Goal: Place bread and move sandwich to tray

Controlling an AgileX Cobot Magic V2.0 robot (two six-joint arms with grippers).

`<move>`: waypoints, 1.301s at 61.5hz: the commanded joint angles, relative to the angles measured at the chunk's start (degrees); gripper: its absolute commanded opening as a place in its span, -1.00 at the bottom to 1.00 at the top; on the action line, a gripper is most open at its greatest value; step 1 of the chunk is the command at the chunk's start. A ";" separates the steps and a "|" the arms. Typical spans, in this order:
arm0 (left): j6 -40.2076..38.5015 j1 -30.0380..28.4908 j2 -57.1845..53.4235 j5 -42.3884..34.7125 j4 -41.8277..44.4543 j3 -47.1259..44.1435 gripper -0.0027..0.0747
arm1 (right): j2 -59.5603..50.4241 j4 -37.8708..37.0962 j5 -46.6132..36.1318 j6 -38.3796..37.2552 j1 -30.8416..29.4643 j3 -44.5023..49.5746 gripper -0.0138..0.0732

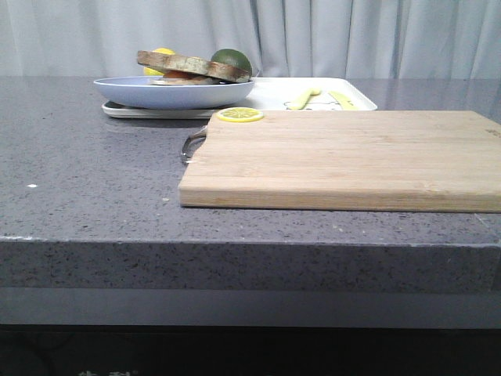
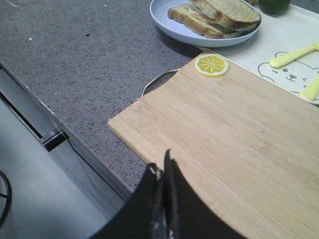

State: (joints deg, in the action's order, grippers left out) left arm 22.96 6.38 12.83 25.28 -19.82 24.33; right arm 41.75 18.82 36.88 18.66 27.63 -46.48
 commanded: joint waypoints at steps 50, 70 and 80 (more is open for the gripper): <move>-27.67 -5.10 -14.42 -26.30 14.54 -24.64 -0.98 | -0.20 0.87 -3.36 0.04 -0.25 -1.57 -0.85; -27.67 -4.28 -14.42 -26.08 16.28 -24.64 -0.98 | -0.20 0.87 -3.36 0.04 -0.25 -1.57 -0.85; -27.67 -4.28 -14.42 -26.08 16.28 -24.64 -0.98 | -0.20 0.87 -3.36 0.04 -0.25 -1.57 -0.85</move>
State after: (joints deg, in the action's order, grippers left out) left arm -4.13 1.69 -0.21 3.93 -3.72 -0.25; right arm 41.75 18.82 36.88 18.66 27.63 -46.48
